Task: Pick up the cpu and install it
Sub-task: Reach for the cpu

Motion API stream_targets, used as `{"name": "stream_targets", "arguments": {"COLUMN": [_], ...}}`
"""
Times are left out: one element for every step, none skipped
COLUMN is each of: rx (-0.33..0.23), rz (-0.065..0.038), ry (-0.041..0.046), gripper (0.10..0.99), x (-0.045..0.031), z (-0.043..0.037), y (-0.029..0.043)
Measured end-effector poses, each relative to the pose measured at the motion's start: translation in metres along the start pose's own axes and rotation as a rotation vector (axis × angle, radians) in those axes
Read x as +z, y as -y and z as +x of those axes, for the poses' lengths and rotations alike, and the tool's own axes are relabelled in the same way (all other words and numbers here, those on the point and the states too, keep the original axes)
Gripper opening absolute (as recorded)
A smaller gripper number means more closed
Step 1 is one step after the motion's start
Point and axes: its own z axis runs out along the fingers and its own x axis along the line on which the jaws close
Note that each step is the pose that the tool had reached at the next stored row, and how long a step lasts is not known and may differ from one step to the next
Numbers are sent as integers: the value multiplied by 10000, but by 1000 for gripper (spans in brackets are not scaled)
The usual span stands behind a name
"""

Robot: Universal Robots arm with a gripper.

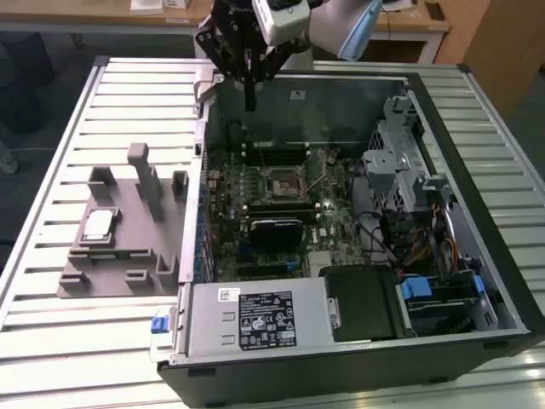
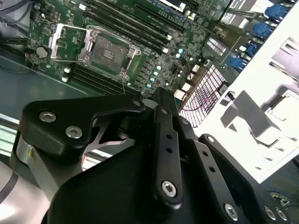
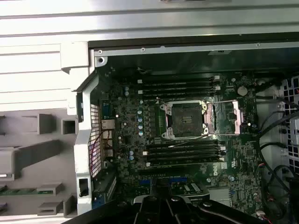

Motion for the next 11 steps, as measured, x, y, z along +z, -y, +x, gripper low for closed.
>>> {"name": "stream_targets", "arguments": {"rx": [0, -1, 0, 0, -1, 0, 0, 0, 0, 0, 0], "rz": [0, 0, 0, 0, 0, 1, 1, 0, 0, 0, -1], "ry": [0, 0, 0, 0, 0, 0, 0, 0, 1, 1, 1], "gripper": [106, 106, 106, 106, 106, 106, 106, 106, 106, 106, 106], "x": [0, 0, 0, 0, 0, 0, 0, 0, 0, 0, 0], "z": [0, 0, 0, 0, 0, 3, 6, 10, 14, 19, 27], "y": [0, 0, 0, 0, 0, 0, 0, 1, 1, 1, 3]}}
